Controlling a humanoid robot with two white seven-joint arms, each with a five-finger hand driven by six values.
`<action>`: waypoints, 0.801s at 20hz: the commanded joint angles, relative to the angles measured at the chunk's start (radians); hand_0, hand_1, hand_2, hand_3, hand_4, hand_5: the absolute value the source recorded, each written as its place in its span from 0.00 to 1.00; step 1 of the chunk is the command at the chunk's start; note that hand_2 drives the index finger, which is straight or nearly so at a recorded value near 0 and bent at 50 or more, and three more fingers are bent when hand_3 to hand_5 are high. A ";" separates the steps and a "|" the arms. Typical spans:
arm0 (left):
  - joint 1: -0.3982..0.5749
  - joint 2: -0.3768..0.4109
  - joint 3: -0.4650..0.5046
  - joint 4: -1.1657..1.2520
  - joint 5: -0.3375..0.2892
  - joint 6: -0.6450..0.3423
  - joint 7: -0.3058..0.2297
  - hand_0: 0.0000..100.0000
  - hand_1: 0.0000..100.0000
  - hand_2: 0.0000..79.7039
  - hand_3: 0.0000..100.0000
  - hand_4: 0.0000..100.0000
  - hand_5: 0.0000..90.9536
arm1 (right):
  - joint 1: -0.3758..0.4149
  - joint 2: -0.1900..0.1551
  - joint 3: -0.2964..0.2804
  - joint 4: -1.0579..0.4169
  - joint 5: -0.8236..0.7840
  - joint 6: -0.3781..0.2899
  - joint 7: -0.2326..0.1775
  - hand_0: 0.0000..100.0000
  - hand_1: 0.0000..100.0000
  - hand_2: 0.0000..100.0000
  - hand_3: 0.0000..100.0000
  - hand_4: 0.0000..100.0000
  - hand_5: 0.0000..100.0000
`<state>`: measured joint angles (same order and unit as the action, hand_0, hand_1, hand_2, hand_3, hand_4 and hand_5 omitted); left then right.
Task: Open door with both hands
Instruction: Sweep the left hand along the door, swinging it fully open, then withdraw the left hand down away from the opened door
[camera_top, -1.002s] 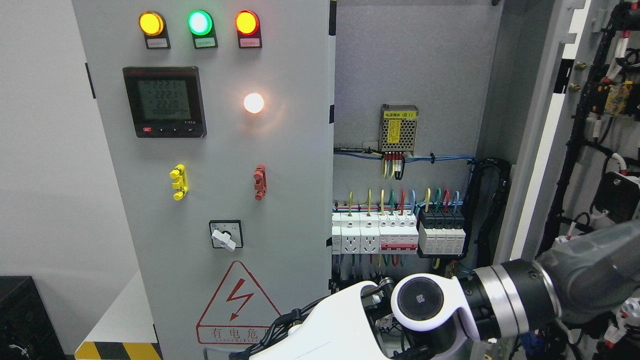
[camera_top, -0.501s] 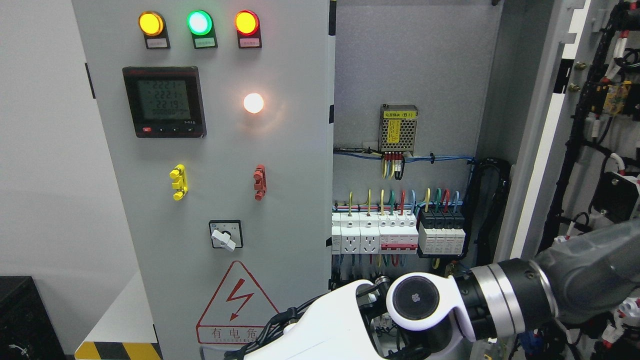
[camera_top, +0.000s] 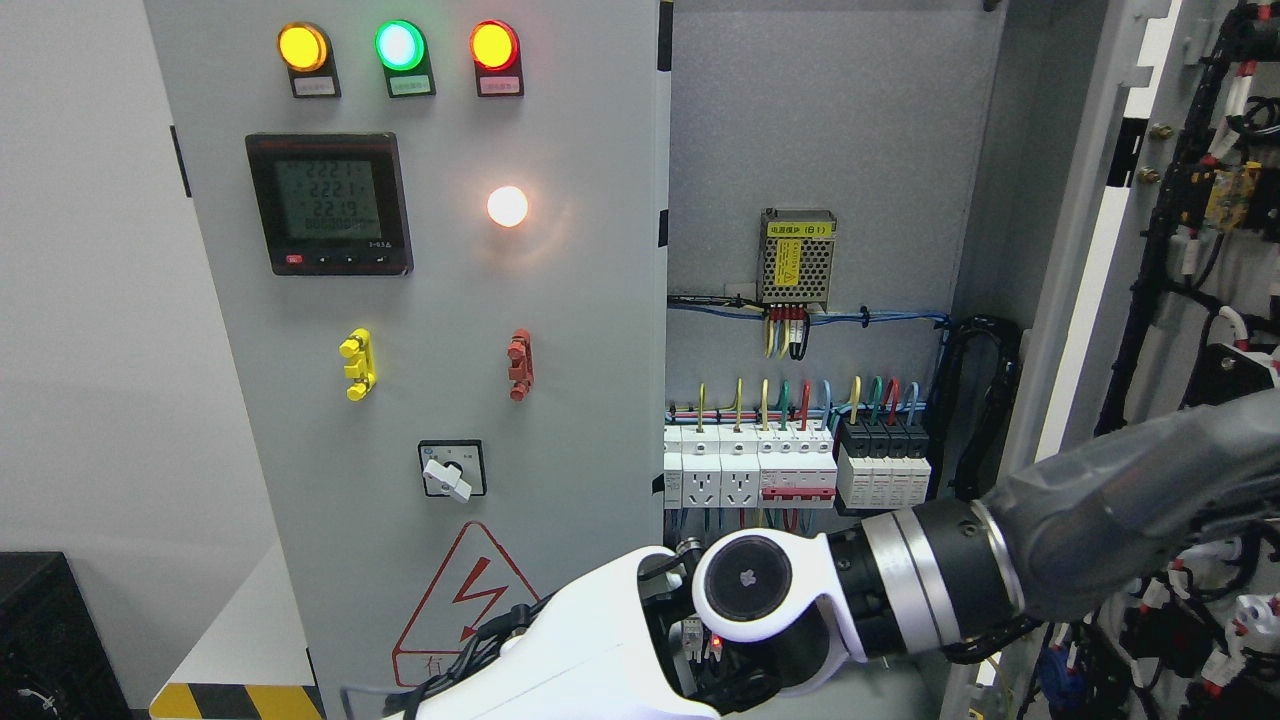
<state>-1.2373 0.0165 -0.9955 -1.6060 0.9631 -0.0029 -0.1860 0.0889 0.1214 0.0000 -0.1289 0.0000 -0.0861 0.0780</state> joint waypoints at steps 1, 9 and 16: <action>0.077 0.241 0.021 -0.181 0.022 -0.002 -0.003 0.00 0.00 0.00 0.00 0.00 0.00 | 0.000 0.001 0.031 0.000 -0.015 0.000 0.000 0.00 0.00 0.00 0.00 0.00 0.00; 0.254 0.463 0.017 -0.215 0.028 -0.012 -0.007 0.00 0.00 0.00 0.00 0.00 0.00 | 0.000 0.000 0.029 0.000 -0.015 0.000 0.000 0.00 0.00 0.00 0.00 0.00 0.00; 0.490 0.562 0.012 -0.221 0.020 -0.014 -0.007 0.00 0.00 0.00 0.00 0.00 0.00 | 0.000 0.000 0.029 0.000 -0.015 0.000 0.000 0.00 0.00 0.00 0.00 0.00 0.00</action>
<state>-0.9149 0.3708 -0.9837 -1.7689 0.9865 -0.0149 -0.1932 0.0890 0.1216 0.0000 -0.1289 0.0000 -0.0861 0.0780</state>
